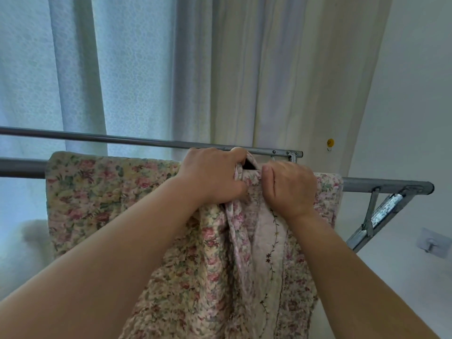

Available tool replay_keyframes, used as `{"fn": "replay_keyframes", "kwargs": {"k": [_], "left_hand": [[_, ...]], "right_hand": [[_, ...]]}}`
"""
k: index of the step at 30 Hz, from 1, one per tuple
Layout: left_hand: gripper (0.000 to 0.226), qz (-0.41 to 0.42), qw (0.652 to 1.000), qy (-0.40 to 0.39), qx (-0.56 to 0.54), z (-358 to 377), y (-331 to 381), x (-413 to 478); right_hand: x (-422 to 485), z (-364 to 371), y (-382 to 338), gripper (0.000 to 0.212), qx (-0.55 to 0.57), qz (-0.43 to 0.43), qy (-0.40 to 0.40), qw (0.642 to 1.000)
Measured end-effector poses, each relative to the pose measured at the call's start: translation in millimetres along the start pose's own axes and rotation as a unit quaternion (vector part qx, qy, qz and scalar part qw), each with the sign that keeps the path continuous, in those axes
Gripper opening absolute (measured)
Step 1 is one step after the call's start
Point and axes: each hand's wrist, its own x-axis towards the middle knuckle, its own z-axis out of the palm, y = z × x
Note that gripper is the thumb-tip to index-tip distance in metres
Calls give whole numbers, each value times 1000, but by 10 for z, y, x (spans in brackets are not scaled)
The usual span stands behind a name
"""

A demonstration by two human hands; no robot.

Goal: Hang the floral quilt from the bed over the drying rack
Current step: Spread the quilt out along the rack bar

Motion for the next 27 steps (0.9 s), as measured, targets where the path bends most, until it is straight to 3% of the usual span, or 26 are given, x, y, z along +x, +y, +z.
{"fn": "replay_keyframes", "kwargs": {"k": [7, 15, 24, 27], "left_hand": [[38, 6, 1000, -17, -8, -108, -295, -148], [39, -55, 996, -43, -52, -377, -864, -409], [53, -53, 990, -126, -30, -390, -687, -435], [45, -87, 992, -95, -14, -359, -628, -450]], "right_hand": [[-11, 9, 9, 43, -2, -10, 7, 1000], [5, 61, 12, 43, -19, -11, 41, 999], [-28, 39, -25, 43, -22, 19, 44, 999], [-26, 17, -114, 43, 5, 46, 14, 999]]}}
